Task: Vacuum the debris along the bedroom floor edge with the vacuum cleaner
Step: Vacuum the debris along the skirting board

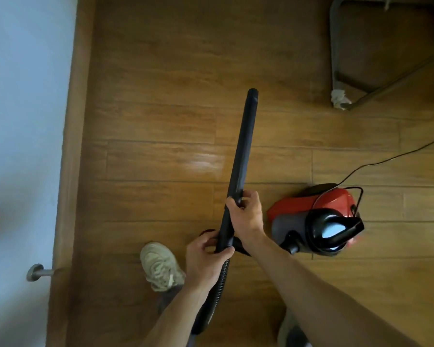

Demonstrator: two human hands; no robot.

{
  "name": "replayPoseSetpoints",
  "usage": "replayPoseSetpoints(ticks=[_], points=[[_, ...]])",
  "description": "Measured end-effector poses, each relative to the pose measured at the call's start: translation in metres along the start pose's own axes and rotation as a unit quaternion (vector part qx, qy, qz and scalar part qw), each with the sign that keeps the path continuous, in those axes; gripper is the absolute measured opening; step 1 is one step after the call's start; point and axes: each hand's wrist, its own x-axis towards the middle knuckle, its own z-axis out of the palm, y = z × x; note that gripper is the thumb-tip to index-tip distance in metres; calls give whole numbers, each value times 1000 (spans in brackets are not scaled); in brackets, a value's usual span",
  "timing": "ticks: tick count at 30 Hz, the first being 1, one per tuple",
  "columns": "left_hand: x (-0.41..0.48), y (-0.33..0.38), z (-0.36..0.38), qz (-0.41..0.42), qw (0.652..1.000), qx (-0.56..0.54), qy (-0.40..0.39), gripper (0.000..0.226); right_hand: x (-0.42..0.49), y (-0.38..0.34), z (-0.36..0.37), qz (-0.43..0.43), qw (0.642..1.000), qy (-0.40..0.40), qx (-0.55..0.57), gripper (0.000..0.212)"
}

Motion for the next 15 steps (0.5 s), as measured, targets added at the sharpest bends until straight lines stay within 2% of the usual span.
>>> replayPoseSetpoints(ticks=[7,11,15], points=[[-18,-7,79,99,977,176,-72,40,-5,45,-108,-53,993,71,83,23],[-31,-15,120,123,955,230,-139,43,-14,74,-159,-39,977,120,169,19],[-49,-26,158,150,924,301,-182,46,-23,109,-200,-17,962,181,206,16]])
